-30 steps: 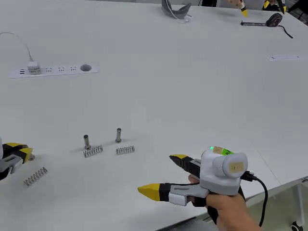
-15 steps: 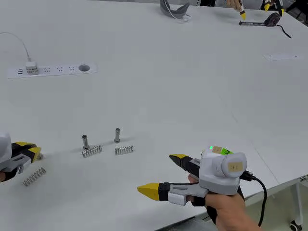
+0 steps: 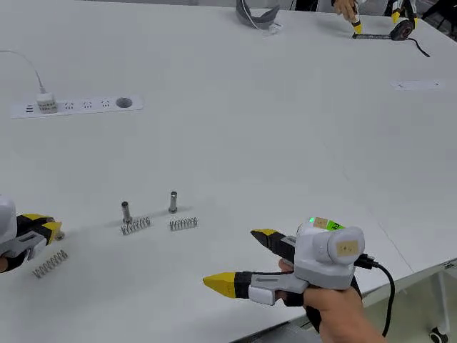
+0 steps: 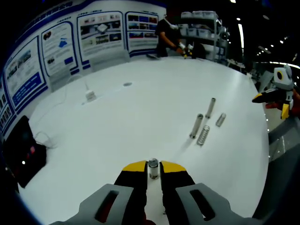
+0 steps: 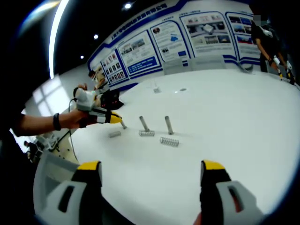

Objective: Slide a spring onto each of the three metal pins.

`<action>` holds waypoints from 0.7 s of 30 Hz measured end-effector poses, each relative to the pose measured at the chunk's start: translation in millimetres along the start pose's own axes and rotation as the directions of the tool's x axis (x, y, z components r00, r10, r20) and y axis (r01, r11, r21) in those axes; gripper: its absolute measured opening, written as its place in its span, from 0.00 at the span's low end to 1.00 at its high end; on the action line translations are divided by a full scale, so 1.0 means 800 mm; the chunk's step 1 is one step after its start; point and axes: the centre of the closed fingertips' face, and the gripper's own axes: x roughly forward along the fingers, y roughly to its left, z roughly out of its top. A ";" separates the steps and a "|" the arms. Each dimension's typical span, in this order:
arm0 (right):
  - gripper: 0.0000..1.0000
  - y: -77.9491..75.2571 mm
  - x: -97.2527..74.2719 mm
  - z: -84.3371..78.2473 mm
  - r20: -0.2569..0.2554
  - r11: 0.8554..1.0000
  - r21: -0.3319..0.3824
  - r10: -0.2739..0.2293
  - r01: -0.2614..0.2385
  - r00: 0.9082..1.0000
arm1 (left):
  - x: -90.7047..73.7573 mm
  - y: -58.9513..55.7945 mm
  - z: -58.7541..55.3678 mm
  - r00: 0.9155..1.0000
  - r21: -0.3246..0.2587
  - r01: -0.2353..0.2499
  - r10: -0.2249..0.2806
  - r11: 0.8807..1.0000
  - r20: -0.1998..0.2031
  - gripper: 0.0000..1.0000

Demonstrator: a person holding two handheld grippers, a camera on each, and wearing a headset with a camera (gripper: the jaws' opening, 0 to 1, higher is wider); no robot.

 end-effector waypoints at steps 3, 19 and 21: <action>0.88 -0.001 0.000 0.000 0.003 1.000 0.004 0.000 0.000 1.000 | -0.003 0.000 -0.001 1.000 -0.007 0.006 -0.006 1.000 -0.004 0.14; 0.89 0.000 -0.001 0.002 0.009 1.000 0.015 0.009 -0.009 1.000 | -0.028 -0.008 -0.039 0.998 -0.033 0.011 -0.013 0.999 -0.055 0.35; 0.89 0.000 0.000 0.002 0.009 1.000 0.015 0.010 -0.010 1.000 | -0.033 -0.009 -0.045 0.998 -0.039 0.012 -0.014 0.999 -0.059 0.36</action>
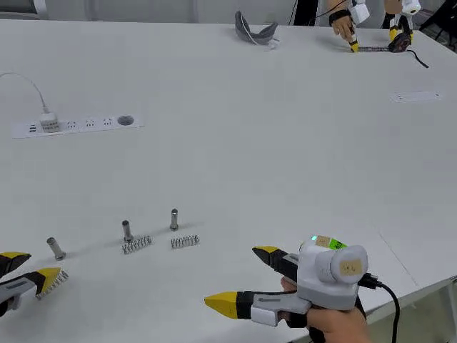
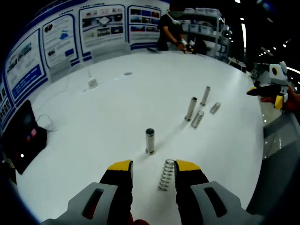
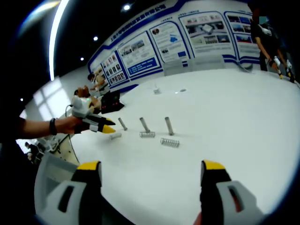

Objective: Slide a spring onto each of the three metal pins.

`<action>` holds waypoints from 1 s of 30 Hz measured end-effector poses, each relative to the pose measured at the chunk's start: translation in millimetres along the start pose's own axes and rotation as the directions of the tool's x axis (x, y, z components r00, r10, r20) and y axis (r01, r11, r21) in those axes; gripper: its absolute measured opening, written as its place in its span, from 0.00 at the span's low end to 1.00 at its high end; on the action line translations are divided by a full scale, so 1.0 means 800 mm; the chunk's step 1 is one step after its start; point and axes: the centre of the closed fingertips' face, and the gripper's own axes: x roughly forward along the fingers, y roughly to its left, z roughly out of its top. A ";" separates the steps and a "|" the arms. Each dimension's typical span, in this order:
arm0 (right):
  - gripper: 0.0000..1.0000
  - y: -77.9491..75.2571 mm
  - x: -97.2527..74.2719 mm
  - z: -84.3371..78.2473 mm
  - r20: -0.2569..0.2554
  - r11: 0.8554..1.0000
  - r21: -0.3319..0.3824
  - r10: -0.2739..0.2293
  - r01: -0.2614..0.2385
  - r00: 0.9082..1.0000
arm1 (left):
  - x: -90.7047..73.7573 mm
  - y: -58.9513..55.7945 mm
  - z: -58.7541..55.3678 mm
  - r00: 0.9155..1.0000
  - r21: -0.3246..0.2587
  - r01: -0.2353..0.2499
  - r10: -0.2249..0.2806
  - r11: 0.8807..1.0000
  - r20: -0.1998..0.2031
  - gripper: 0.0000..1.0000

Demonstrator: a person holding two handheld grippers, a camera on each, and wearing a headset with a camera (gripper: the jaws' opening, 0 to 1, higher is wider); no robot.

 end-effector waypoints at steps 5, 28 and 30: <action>0.89 0.001 0.000 0.000 -0.004 1.000 0.002 0.003 -0.003 1.000 | -0.009 -0.002 -0.010 1.000 -0.041 -0.002 0.002 0.999 0.011 0.42; 0.89 0.028 0.016 -0.009 -0.076 0.996 -0.034 0.084 -0.087 0.994 | -0.058 -0.008 -0.046 0.999 -0.125 -0.043 0.045 0.991 0.015 0.67; 0.89 0.031 0.017 -0.009 -0.080 0.995 -0.036 0.094 -0.097 0.992 | -0.060 -0.011 -0.048 0.999 -0.128 -0.041 0.043 0.991 0.011 0.69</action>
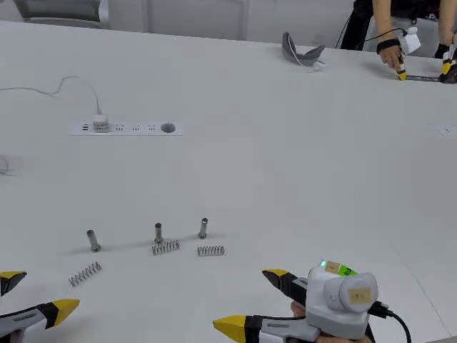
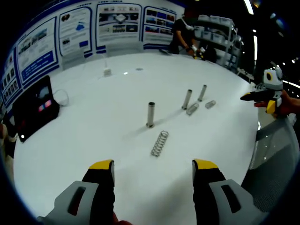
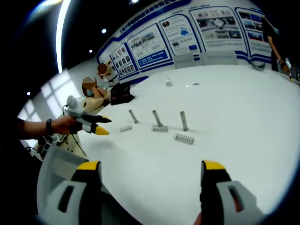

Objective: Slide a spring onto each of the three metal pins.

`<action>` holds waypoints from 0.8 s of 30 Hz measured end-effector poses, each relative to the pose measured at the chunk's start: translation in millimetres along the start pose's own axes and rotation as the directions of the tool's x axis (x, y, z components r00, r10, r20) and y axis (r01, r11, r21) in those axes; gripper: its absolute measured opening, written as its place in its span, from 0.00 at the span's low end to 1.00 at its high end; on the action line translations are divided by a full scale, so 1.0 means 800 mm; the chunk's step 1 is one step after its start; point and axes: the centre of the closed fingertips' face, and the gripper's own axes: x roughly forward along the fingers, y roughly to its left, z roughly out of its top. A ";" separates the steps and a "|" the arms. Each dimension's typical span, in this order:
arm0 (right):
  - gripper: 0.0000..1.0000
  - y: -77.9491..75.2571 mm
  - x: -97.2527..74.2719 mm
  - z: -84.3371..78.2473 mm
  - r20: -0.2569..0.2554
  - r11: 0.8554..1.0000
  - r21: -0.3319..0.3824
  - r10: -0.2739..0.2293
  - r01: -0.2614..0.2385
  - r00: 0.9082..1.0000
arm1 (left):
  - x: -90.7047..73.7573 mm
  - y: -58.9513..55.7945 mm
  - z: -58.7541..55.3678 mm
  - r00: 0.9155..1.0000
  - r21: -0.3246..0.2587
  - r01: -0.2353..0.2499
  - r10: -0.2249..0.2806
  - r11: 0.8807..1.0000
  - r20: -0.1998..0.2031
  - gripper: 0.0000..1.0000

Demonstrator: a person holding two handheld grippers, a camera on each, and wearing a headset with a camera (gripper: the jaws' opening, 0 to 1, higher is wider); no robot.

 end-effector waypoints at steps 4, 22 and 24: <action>0.89 0.003 0.004 0.001 -0.013 1.000 -0.013 0.025 -0.026 1.000 | -0.005 -0.002 -0.002 1.000 -0.006 -0.012 0.012 1.000 -0.003 0.70; 0.89 0.006 0.009 -0.001 -0.036 0.999 -0.044 0.028 -0.029 0.999 | 0.018 -0.014 0.005 1.000 0.044 0.030 -0.029 0.999 -0.012 0.70; 0.88 0.006 0.009 -0.004 -0.042 0.999 -0.045 0.027 -0.029 0.999 | 0.021 -0.015 0.007 0.999 0.061 0.038 -0.037 0.997 -0.016 0.69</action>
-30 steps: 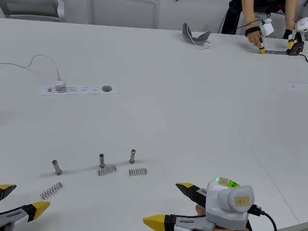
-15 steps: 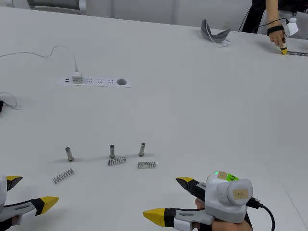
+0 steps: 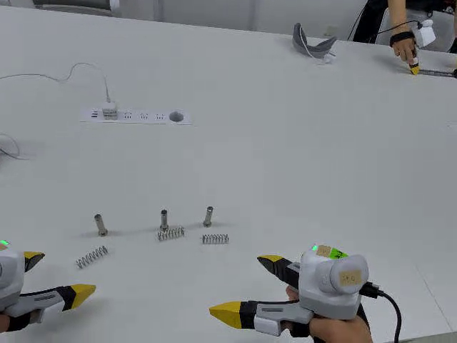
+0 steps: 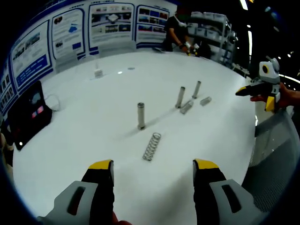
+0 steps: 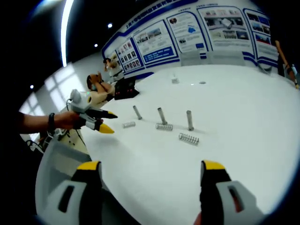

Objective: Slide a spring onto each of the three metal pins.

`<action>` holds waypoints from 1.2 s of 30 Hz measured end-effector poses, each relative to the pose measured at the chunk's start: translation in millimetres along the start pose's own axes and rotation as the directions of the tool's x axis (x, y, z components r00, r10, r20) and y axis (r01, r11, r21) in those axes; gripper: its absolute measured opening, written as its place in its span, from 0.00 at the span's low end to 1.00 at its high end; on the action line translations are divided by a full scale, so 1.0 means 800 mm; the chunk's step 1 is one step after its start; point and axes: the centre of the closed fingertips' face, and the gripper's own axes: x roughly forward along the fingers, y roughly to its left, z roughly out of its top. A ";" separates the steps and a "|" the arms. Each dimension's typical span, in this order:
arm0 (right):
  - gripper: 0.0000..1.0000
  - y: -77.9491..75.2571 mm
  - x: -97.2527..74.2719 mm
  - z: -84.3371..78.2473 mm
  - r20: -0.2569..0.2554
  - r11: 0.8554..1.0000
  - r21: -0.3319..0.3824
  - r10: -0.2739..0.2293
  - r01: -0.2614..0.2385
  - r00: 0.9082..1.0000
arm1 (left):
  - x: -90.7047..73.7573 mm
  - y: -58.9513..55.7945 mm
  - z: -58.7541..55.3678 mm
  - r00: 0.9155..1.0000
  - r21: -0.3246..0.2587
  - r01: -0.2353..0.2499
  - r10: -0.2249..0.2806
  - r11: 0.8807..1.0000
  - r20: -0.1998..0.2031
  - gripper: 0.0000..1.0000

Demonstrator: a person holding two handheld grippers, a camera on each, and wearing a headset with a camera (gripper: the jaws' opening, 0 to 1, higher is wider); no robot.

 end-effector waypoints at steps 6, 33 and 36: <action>0.88 0.000 -0.002 -0.004 -0.008 1.000 -0.003 -0.007 0.007 1.000 | 0.013 -0.007 0.005 0.999 -0.010 0.045 -0.045 0.999 0.014 0.62; 0.87 -0.004 -0.016 -0.009 -0.019 0.999 0.008 -0.035 0.035 0.999 | 0.044 -0.003 0.000 0.999 -0.013 -0.031 0.031 0.999 -0.010 0.17; 0.87 -0.003 -0.018 -0.012 -0.024 0.999 0.007 -0.033 0.033 0.999 | 0.043 -0.002 0.000 0.999 -0.021 -0.039 0.039 0.999 -0.003 0.13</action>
